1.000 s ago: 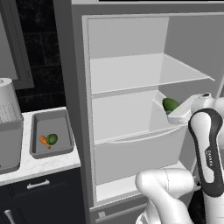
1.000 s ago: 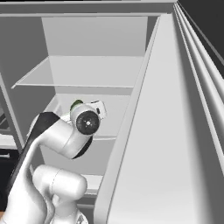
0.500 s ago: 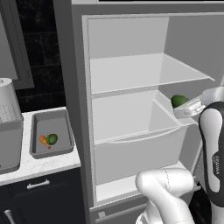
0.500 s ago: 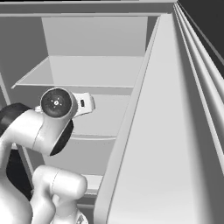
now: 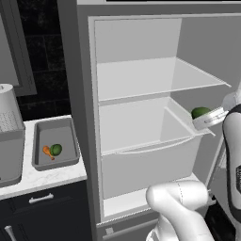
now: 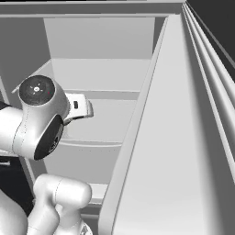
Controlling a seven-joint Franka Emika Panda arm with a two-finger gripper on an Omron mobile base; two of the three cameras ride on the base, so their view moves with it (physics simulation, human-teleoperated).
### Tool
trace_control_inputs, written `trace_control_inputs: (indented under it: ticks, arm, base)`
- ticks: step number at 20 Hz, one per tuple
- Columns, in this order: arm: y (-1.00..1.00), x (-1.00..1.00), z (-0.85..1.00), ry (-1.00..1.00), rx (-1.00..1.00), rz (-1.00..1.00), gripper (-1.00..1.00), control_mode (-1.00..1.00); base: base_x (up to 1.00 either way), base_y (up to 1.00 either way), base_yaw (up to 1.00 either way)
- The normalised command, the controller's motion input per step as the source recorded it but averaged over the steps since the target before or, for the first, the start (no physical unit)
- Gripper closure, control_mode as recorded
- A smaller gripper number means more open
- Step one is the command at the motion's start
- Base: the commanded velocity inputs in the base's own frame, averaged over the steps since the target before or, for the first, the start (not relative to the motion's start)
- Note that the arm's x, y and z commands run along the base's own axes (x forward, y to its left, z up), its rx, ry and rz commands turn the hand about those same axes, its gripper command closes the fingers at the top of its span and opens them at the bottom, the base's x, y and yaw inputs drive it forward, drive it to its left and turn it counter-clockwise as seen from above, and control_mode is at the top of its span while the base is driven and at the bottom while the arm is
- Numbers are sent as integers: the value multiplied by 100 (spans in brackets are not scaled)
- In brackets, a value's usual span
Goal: Place one avocado and one chicken drumstick in each tupperware on the nearby counter, to pack two identical lunches.
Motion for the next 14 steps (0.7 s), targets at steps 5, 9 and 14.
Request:
trace_control_inputs:
  ticks: [5, 9, 14]
  arm:
    - [4, -14, 0, 2, 0, 0, 100, 100]
    - [0, 0, 0, 0, 0, 0, 100, 100]
    - [0, 0, 0, 0, 0, 0, 100, 100]
  base:
    - [-74, 32, 0]
    - [-97, 93, 0]
    - [-72, 100, 2]
